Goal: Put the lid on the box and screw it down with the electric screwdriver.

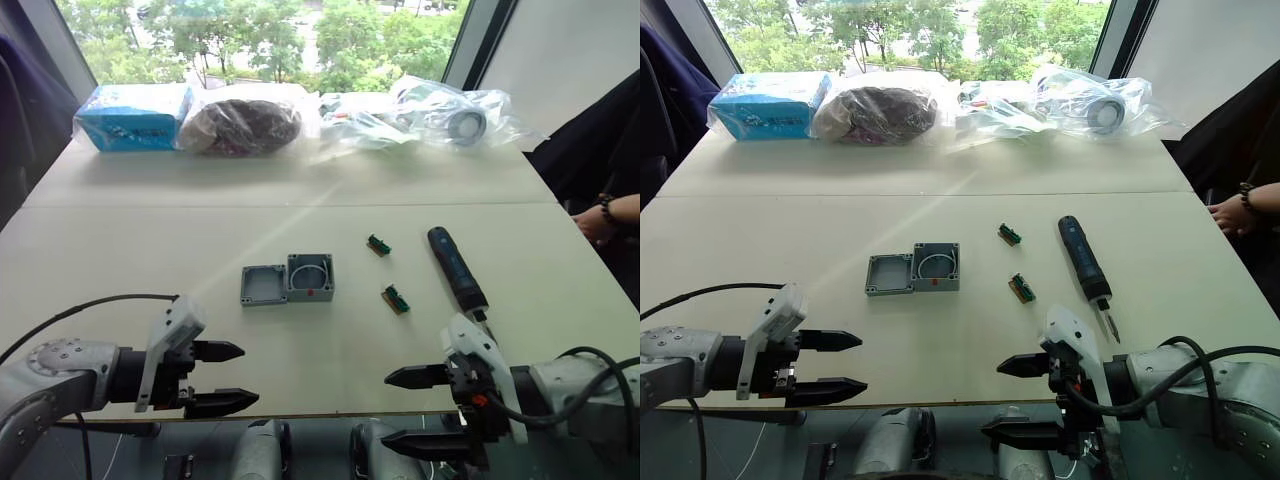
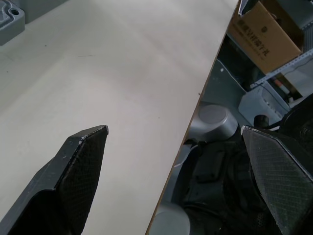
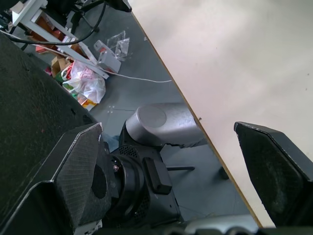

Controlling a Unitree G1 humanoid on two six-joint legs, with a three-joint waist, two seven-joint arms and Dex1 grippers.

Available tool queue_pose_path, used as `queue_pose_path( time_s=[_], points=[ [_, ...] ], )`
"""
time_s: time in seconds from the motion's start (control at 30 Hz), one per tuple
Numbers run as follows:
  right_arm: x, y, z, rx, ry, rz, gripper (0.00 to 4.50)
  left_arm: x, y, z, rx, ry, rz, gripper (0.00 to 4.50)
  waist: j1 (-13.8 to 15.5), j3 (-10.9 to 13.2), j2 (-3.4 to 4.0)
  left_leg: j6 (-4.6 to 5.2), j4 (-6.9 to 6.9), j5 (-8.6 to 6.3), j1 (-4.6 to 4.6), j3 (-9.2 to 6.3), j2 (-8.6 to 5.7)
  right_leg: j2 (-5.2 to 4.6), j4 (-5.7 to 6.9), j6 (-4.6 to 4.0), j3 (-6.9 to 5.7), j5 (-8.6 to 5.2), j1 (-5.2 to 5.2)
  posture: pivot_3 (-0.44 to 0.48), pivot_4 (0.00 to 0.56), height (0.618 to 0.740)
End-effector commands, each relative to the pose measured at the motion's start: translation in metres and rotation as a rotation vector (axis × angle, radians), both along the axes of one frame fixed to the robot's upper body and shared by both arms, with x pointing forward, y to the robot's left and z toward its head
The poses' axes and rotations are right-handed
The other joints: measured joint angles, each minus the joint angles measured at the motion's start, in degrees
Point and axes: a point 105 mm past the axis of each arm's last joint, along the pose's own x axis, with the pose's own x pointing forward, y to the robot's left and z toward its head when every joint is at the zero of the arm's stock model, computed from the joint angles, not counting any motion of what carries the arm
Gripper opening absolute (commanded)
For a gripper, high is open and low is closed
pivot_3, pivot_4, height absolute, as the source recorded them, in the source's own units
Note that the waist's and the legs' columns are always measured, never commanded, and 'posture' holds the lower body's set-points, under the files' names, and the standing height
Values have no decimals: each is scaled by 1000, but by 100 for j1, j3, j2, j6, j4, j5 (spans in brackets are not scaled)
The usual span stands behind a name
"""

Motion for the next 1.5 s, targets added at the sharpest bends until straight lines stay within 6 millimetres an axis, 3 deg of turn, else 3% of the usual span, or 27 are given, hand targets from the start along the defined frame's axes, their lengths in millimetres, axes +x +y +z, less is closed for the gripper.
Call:
queue_pose_path(
  time_s=[0.03, 0.13, 0.2, 0.33, 0.43, 0.5, 0.6, 0.63, 0.8, 0.97, 1.23, 1.33, 1.43, 1.5],
  points=[
    [3, 2, 1, -2, -41, -1, 4500, 3, -4, 8, 10, -65, -13, 4478, -2, 0, 0, 0, 0, 0, 0, 0, 0, 0, 0, 0, 0, 0, -1, 0, 150, 740],
    [11, 2, 2, 18, -65, -28, 4500, 5, -2, 10, -2, -64, -10, 4478, -6, 0, 0, 0, 0, 0, 0, 0, 0, 0, 0, 0, 0, 0, -1, 0, 150, 740],
    [22, 3, 14, 78, -107, -63, 4500, 10, 3, 12, 1, -82, 5, 4478, -6, 0, 0, 0, 0, 0, -1, 0, 0, 0, 0, 0, 0, 0, -2, 0, 150, 740],
    [24, 4, 27, 89, -137, -52, 4500, 37, 20, 21, 85, -186, 80, 4478, 8, 2, 3, 0, 0, 0, -1, 0, 0, 1, 1, 0, -2, 0, -3, 0, 150, 740],
    [25, 9, 44, 127, -163, -40, 4500, 63, 22, 47, 222, -242, 36, 4478, 36, 12, -13, 0, 0, 0, -6, 0, -1, 1, 0, 0, -2, 0, -3, 0, 150, 740],
    [29, 12, 47, 120, -204, -43, 4500, 72, 13, 59, 327, -269, -79, 4478, 57, 16, -25, -2, 4, 2, -13, -5, -1, 6, 4, -7, -8, 5, -36, 0, 150, 740],
    [38, 15, 34, 50, -279, -77, 4500, 108, -21, 79, 395, -478, -268, 4478, 41, 8, -1, 20, -2, -11, -8, 22, -10, -3, -10, -10, 11, 8, -6, 0, 150, 740],
    [39, 14, 31, 37, -288, -86, 4500, 113, -30, 80, 417, -496, -321, 4478, 160, 19, -32, 19, 2, -9, -10, 12, -13, -3, 2, 2, 3, 4, 1, 0, 150, 740],
    [49, 9, 21, 15, -336, -169, 4500, 132, -69, 71, 458, -490, -464, 4478, 128, 15, -29, 7, 22, 1, -44, 9, -19, 29, 1, 9, 9, 7, -23, 0, 150, 740],
    [49, 10, 13, 13, -361, -222, 4500, 131, -94, 55, 478, -479, -585, 4478, 132, 16, -29, 6, 23, 3, -58, 7, -9, 50, 20, 43, 14, 21, -52, 0, 150, 740],
    [52, 16, 20, 43, -395, -281, 4500, 131, -113, 33, 498, -426, -638, 4478, 143, 15, -28, 1, 31, 7, -62, -5, -8, 49, 31, 44, 12, 20, -55, 0, 150, 740],
    [54, 18, 23, 52, -401, -291, 4500, 134, -114, 25, 501, -411, -634, 3776, 137, 15, -28, 1, 39, 7, -67, -5, -8, 48, 31, 43, 12, 20, -56, 0, 150, 740],
    [57, 19, 26, 56, -408, -302, 4500, 138, -114, 17, 515, -405, -628, 2596, 135, 15, -28, 5, 68, 4, -77, -11, -5, 49, 46, 45, 9, 19, -58, 0, 150, 740],
    [58, 19, 28, 57, -411, -310, 4500, 139, -114, 12, 527, -407, -635, 2047, 134, 15, -28, 14, 88, -1, -82, -13, -4, 48, 64, 49, 9, 16, -60, 0, 150, 740]
  ],
)
